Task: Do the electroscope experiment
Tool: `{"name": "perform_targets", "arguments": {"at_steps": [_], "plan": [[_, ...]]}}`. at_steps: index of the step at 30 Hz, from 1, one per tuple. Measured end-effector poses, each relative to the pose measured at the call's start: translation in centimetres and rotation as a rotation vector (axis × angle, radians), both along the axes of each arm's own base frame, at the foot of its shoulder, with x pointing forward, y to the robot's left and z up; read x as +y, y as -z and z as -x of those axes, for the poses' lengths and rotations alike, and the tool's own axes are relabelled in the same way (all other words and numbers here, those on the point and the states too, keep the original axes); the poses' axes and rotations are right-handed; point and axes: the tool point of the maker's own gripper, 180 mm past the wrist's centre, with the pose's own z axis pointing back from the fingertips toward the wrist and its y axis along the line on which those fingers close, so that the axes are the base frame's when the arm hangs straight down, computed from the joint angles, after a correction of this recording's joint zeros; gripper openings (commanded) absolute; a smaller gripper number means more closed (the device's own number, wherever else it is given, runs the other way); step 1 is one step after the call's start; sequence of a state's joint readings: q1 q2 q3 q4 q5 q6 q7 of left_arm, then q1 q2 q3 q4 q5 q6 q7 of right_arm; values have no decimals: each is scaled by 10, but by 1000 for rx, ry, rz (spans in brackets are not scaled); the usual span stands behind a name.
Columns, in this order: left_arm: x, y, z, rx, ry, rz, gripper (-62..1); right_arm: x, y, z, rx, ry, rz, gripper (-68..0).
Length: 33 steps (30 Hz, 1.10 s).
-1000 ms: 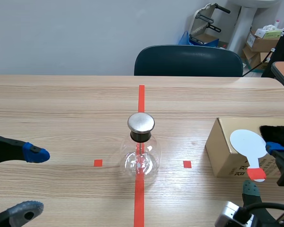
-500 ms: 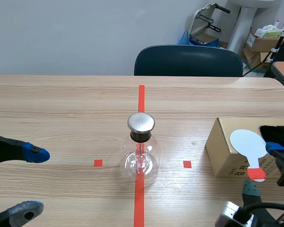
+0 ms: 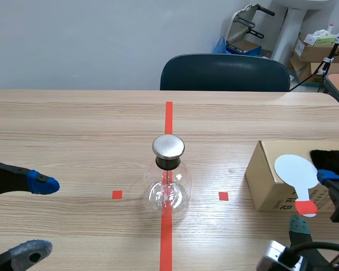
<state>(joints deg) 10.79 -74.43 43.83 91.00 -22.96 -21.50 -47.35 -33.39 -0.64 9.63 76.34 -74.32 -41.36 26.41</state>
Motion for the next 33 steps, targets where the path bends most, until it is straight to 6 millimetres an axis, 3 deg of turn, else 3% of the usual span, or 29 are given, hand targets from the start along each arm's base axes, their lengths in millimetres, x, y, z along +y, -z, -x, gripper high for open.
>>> {"name": "perform_targets", "arguments": {"at_steps": [5,11,15,18,22,27,33], "plan": [[-2,7,-3,-2,-25,-24,-176,1,8,14,40,-7,-1,4],[-4,15,-15,13,-87,-26,-176,-2,24,68,169,-7,-50,4],[0,23,-39,0,-180,-52,-176,-6,9,100,201,-62,-153,4],[2,24,-57,-13,-248,-48,-176,-10,-16,108,182,-142,-239,4],[8,24,-79,-56,-367,-50,-176,-21,-53,98,140,-237,-340,4],[25,18,-96,-80,-512,-23,-176,-37,-88,56,145,-276,-521,4],[51,16,-98,-89,-631,-18,-176,-26,-110,17,270,-358,-749,4]]}}
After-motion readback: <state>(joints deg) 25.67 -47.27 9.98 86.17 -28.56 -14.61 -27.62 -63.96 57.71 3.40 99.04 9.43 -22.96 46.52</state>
